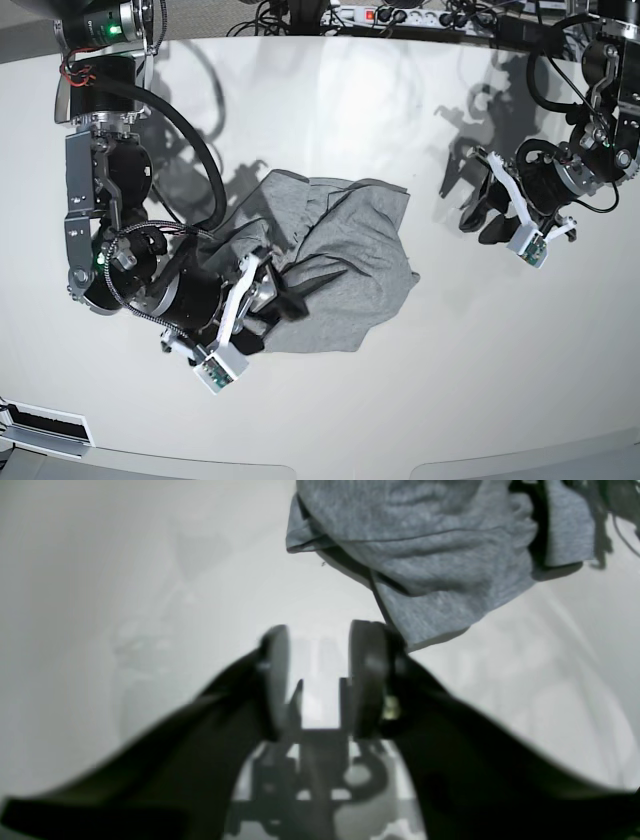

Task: Layout the t-shirt on the table in an organized manner, then fold the t-shirt properly
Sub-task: 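Lift and shake the grey t-shirt with the right gripper, regrasping an edge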

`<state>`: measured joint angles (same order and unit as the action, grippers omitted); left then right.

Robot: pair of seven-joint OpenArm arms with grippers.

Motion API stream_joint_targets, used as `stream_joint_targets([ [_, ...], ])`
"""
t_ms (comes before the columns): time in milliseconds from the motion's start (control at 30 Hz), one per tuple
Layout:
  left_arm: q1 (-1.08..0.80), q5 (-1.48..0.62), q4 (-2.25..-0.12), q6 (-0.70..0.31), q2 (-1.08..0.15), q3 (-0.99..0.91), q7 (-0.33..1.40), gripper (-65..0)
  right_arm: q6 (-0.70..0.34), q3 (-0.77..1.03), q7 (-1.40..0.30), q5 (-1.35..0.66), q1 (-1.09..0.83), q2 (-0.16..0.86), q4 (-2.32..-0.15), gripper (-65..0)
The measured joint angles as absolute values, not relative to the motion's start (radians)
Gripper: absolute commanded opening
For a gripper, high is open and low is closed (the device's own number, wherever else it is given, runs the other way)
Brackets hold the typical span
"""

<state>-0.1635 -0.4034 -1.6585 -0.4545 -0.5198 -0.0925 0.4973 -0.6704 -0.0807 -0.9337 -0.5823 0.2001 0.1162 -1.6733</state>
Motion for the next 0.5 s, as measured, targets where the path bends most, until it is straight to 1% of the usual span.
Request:
stream_joint_targets([
  [67,-0.163,-0.403,-1.658,-0.455,-0.52,-0.093,0.497,-37.9,-0.683,-0.081,-0.939,-0.619,0.2,0.116,-1.673,-20.0],
  [167,-0.163,-0.403,-1.658,-0.454,-0.52,-0.093,0.497,-37.9,-0.685,-0.081,-0.941,-0.622,0.2,0.116,-1.682,-20.0],
  [267,-0.163,-0.403,-1.658,-0.454,-0.52,-0.093,0.497,-37.9,-0.686,-0.081,-1.001,-0.748,0.173,0.112,-1.684,-20.0],
  [300,-0.163,-0.403,-1.658,-0.453,-0.52,-0.093,0.497,-37.9,-0.693,-0.088,-1.005,-0.761,0.148,0.107,-1.687,-20.0],
  [367,-0.164,-0.403,-1.658,-0.434,-0.519,-0.093,0.497,-37.9,-0.692,-0.104,-1.009,-0.698,0.091,0.096,-1.687,-20.0],
  [400,-0.165,-0.403,-1.659,-0.427,-0.519,-0.093,0.497,-37.9,-0.645,-0.108,-1.008,-0.656,0.062,0.087,-1.686,-20.0],
  [433,-0.164,-0.403,-1.658,-0.423,-0.519,-0.093,0.497,-37.9,-0.572,-0.11,-1.0,-0.619,0.037,0.079,-1.685,-20.0],
  [467,-0.164,-0.403,-1.658,-0.422,-0.52,-0.093,0.497,-37.9,-0.476,-0.11,-0.977,-0.585,0.015,0.071,-1.683,-20.0],
  [500,-0.164,-0.403,-1.658,-0.423,-0.521,-0.093,0.497,-37.9,-0.423,-0.11,-0.952,-0.553,0.001,0.071,-1.682,-20.0],
])
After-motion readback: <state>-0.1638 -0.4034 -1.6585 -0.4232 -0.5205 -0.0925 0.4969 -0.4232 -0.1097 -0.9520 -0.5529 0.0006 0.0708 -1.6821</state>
